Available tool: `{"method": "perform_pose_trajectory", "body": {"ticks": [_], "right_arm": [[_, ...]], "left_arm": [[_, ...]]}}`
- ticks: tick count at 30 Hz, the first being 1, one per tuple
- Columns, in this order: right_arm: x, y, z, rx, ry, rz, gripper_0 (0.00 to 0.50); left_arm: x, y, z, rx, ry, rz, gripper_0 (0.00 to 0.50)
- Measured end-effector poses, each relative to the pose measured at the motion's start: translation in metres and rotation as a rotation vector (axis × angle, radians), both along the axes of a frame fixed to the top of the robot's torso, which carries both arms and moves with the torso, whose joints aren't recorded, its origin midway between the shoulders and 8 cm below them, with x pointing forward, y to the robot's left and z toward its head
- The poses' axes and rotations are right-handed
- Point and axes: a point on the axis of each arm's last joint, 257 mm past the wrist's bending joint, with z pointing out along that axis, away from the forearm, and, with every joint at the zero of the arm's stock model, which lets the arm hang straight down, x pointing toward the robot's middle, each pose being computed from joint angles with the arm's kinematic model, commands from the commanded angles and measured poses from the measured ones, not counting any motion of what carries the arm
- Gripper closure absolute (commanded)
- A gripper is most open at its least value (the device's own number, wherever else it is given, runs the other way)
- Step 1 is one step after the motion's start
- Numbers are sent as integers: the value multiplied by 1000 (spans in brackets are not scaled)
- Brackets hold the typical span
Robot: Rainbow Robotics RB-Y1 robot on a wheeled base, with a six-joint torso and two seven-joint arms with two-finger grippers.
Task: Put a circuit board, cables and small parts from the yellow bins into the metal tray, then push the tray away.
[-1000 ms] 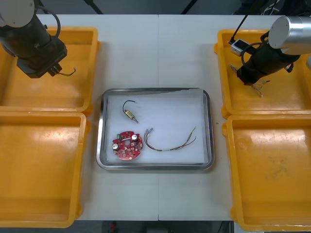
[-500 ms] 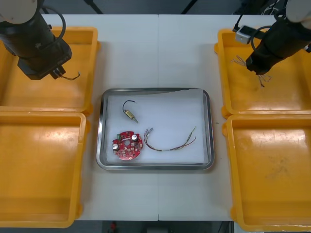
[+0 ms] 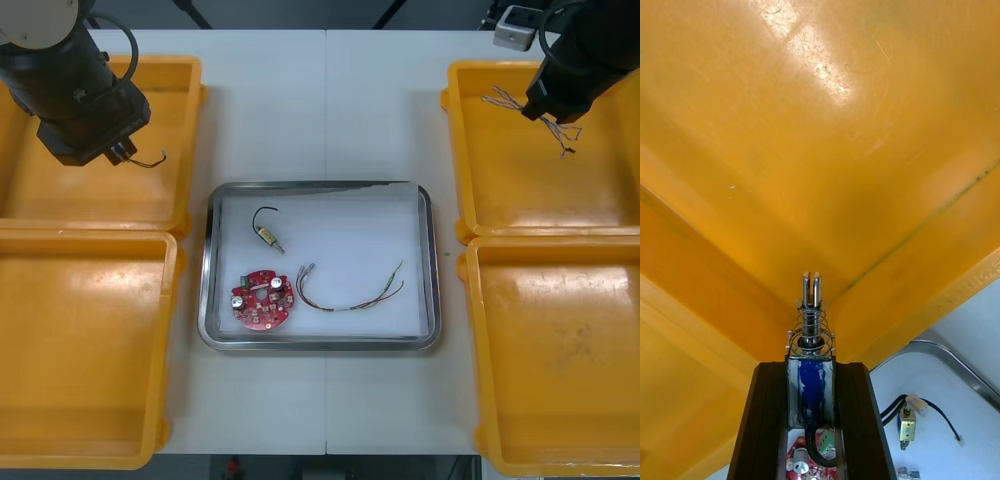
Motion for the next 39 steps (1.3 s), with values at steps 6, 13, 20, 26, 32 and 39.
{"method": "perform_pose_trajectory", "body": {"ticks": [6,13,20,26,32,39], "right_arm": [[-12,18,11,-24,-5,59,500],[-25,70,8,38,18,56,500],[-40,136,-15,-16,17,189,500],[-50,191,-52,-61,16,309,500],[-59,224,-95,-129,7,382,500],[-66,236,-140,-174,-5,428,500]], "left_arm": [[0,0,0,1,0,0,500],[0,0,0,2,0,-1,500],[-1,1,1,3,-1,-1,500],[-1,2,2,4,-2,0,500],[0,2,2,3,-4,1,500],[0,2,2,3,-4,1,500]]}}
